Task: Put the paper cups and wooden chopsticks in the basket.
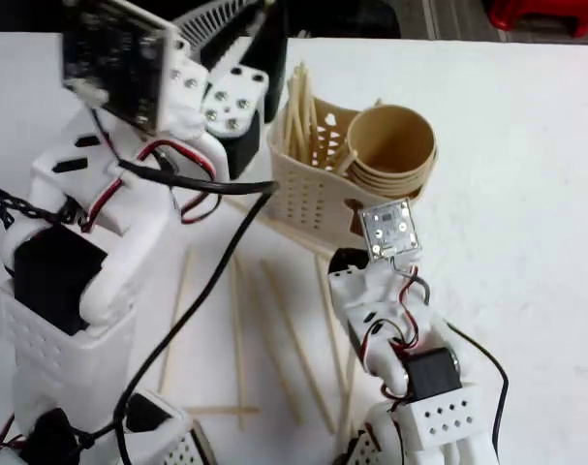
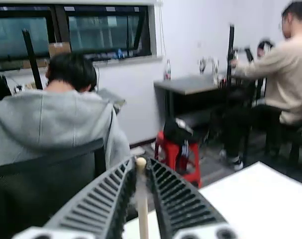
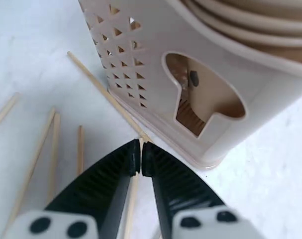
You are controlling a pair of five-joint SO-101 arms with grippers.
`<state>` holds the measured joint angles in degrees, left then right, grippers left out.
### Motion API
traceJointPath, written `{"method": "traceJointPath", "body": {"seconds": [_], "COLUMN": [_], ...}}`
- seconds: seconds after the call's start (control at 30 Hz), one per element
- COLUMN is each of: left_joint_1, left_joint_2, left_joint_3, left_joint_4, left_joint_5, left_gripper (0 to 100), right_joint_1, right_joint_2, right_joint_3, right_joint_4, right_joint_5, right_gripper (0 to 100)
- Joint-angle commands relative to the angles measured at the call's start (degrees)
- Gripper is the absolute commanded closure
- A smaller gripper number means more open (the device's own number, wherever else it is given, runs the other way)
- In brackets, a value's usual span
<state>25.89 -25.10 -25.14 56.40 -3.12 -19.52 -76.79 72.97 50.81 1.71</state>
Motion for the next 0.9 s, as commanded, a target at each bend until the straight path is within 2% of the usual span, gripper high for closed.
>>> {"method": "traceJointPath", "body": {"seconds": [0.0,0.27,0.43,0.6,0.87], "left_joint_1": [0.75,-1.71,-4.0,-6.46,-14.55], "left_joint_2": [0.57,11.38,16.13,16.66,13.14], "left_joint_3": [-2.02,-2.02,-2.02,-2.46,-2.55], "left_joint_4": [-6.86,-11.87,-11.16,-4.04,10.55], "left_joint_5": [2.2,2.11,1.93,2.29,1.76], "left_gripper": [98,98,97,81,80], "right_joint_1": [0.84,0.84,0.84,0.84,0.84], "right_joint_2": [-0.84,-0.84,-0.84,-0.84,-0.84], "right_joint_3": [-0.44,-0.44,-0.44,-0.44,-0.44], "right_joint_4": [-0.04,-0.04,-0.04,-0.04,-0.04], "right_joint_5": [0.7,0.7,0.7,0.7,0.7], "right_gripper": [98.1,98.1,98.1,98.1,98.1]}}
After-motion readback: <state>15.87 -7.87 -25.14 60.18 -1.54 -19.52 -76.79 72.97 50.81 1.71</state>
